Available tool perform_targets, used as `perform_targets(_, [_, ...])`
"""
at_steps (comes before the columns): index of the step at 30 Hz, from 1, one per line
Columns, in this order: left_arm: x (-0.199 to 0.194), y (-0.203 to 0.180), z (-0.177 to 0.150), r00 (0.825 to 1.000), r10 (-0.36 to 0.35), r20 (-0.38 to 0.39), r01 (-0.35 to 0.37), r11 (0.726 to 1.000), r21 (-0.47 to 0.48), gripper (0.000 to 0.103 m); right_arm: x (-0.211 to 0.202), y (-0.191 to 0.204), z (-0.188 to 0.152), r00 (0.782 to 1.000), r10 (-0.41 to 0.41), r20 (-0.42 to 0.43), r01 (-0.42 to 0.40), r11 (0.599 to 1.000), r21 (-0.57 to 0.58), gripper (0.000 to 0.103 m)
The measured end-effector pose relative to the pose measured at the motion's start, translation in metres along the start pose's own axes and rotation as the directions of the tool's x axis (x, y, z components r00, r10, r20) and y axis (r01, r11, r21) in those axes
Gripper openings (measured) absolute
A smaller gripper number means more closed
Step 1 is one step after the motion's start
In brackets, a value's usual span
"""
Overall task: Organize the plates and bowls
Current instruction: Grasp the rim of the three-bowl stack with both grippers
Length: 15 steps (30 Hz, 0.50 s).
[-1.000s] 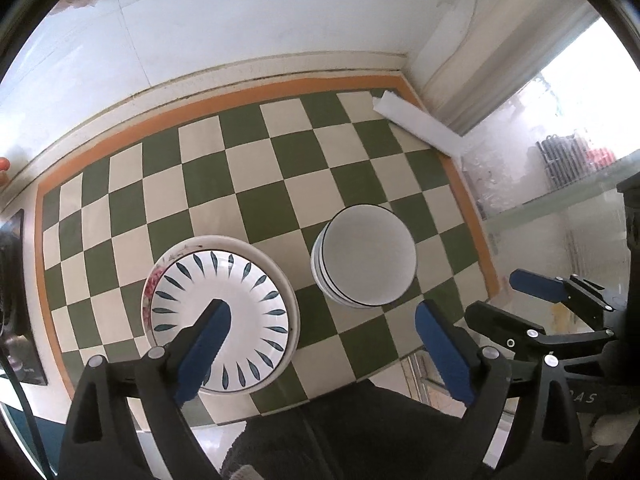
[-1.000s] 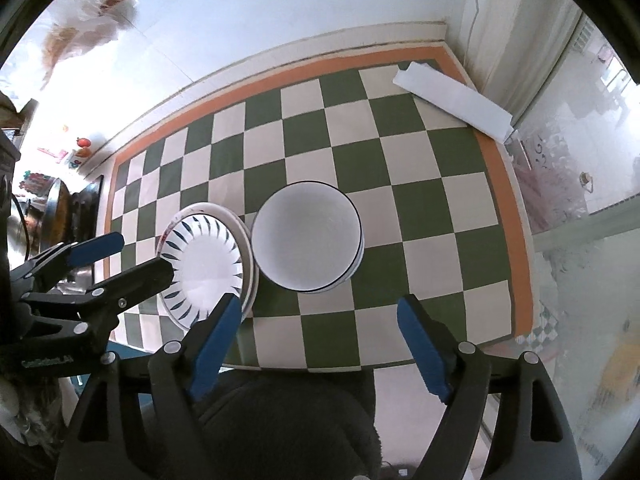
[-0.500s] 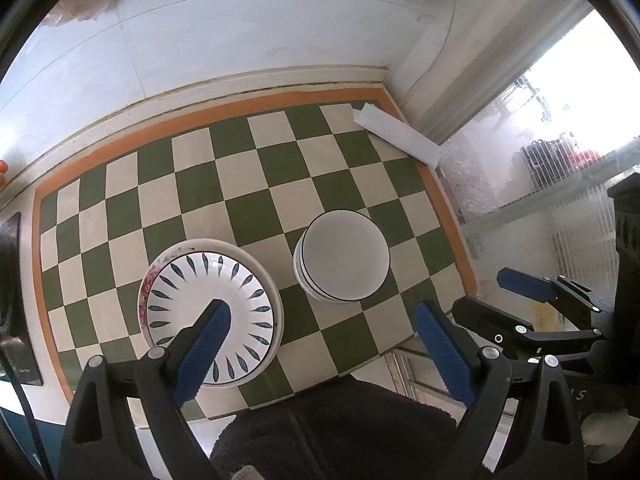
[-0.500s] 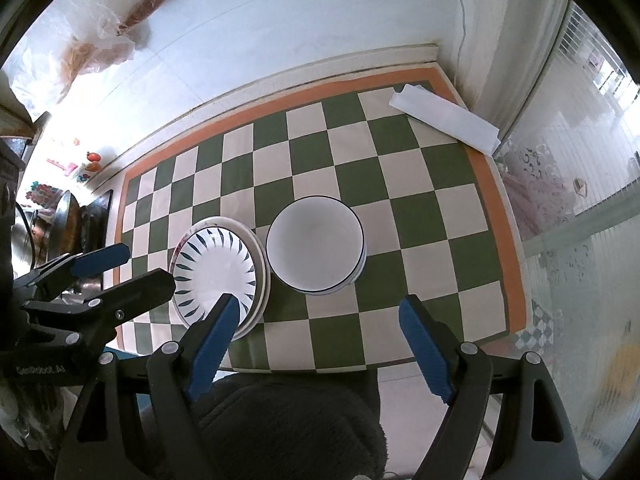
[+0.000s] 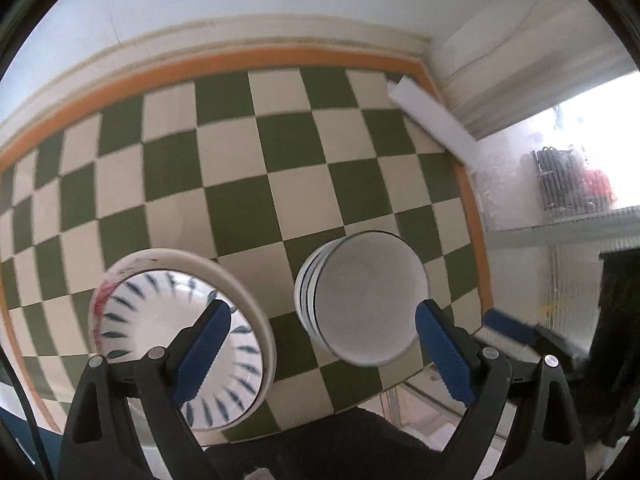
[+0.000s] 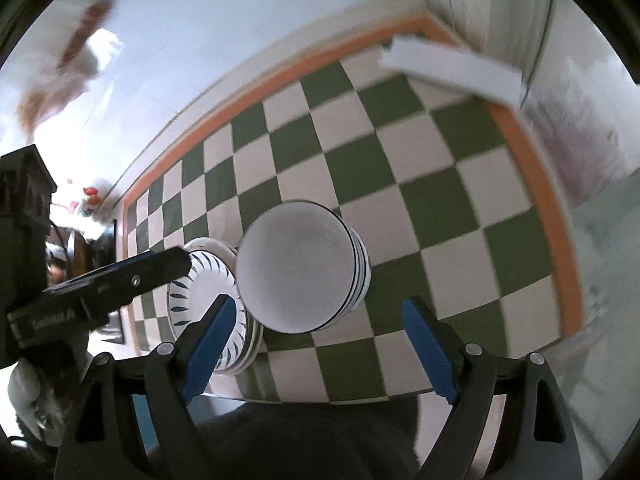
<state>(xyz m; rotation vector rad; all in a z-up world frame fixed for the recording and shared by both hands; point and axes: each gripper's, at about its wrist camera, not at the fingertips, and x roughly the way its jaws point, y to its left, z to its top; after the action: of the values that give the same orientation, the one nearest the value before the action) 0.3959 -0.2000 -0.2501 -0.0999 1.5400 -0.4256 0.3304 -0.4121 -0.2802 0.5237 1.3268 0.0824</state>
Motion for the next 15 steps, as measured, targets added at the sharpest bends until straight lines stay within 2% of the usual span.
perform_targets(4, [0.038, 0.002, 0.021, 0.996, 0.0, -0.089, 0.0, 1.0, 0.005, 0.095, 0.038, -0.024, 0.008, 0.997, 0.038, -0.06, -0.034, 0.997, 0.071, 0.088])
perform_targets(9, [0.072, 0.005, 0.038, 0.986, 0.027, -0.164, -0.027, 1.0, 0.003, 0.094, 0.075, -0.047, 0.013, 0.989, 0.098, -0.112, -0.082, 0.986, 0.143, 0.088])
perform_targets(12, [0.09, 0.008, 0.046, 0.976, 0.008, -0.22, -0.011, 1.0, -0.01, 0.094, 0.094, -0.061, 0.014, 0.981, 0.148, -0.128, -0.121, 0.972, 0.199, 0.088])
perform_targets(15, [0.107, 0.008, 0.049, 0.958, -0.022, -0.287, 0.02, 1.0, -0.008, 0.094, 0.111, -0.071, 0.015, 0.973, 0.183, -0.14, -0.146, 0.959, 0.241, 0.088])
